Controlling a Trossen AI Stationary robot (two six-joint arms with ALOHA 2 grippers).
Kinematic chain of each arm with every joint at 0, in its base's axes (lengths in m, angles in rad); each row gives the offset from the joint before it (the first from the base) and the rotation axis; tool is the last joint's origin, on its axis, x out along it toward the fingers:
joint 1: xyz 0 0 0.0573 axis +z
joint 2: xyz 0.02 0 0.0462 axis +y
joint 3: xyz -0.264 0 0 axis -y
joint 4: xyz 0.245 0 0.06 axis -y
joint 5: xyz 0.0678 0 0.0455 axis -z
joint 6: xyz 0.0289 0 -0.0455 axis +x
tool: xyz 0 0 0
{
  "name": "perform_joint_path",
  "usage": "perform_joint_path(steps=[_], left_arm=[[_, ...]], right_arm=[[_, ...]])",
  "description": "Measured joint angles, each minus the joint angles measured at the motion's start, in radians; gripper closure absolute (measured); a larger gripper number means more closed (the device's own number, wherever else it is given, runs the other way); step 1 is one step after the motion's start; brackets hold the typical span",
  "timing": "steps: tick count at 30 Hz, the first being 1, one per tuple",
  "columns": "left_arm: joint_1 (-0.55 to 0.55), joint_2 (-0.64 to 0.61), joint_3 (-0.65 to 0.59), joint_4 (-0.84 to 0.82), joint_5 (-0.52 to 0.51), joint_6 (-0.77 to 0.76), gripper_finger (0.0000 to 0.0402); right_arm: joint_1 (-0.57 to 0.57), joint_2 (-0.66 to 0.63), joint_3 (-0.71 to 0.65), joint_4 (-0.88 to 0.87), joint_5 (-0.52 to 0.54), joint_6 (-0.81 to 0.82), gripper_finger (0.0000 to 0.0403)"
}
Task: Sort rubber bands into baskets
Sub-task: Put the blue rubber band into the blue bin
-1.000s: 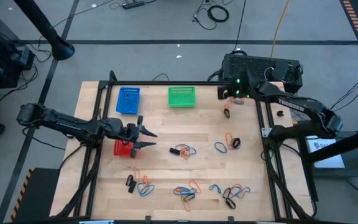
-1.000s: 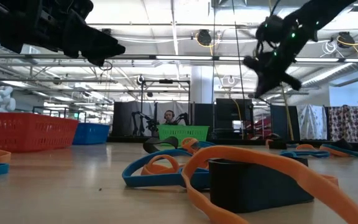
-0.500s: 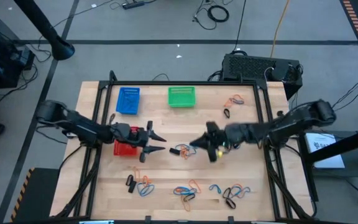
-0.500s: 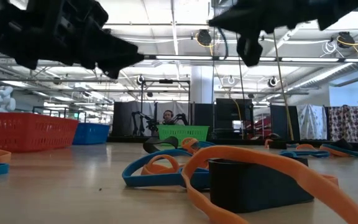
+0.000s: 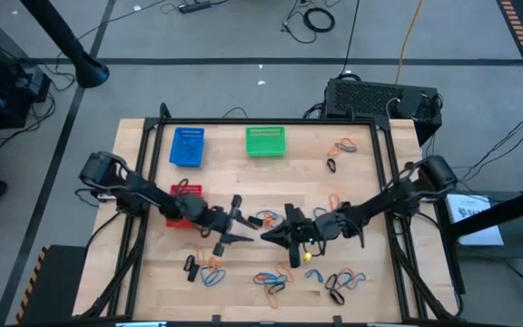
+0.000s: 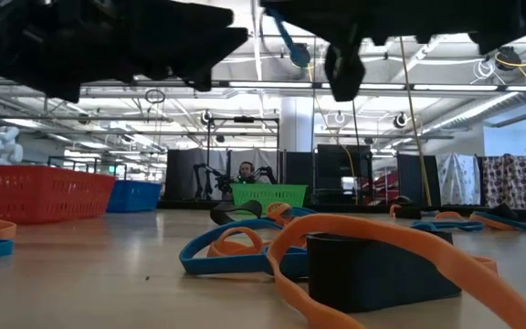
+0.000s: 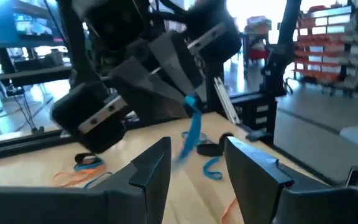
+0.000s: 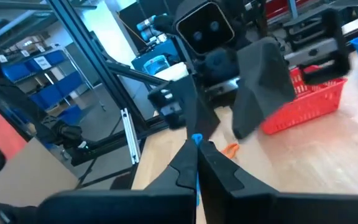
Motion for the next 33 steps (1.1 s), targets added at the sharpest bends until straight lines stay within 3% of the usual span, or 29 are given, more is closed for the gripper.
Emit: perform_joint_path(steps=[5, 9, 27, 33], left_arm=[[-0.001, 0.018, 0.032, -0.063, -0.002, 0.014, 0.0242], [-0.001, 0.017, 0.034, -0.073, 0.067, 0.023, 0.0242], [-0.001, 0.017, 0.033, -0.104, 0.071, 0.039, 0.0242], [-0.001, 0.017, 0.033, -0.103, 0.071, 0.039, 0.0269]], right_arm=[[0.002, 0.039, 0.056, -0.001, -0.043, -0.010, 0.0402], [0.002, 0.043, 0.060, -0.006, -0.044, -0.030, 0.0402], [-0.006, 0.038, 0.060, -0.056, -0.016, -0.055, 0.0402], [-0.019, 0.038, 0.060, -0.056, -0.016, -0.054, 0.0403]])
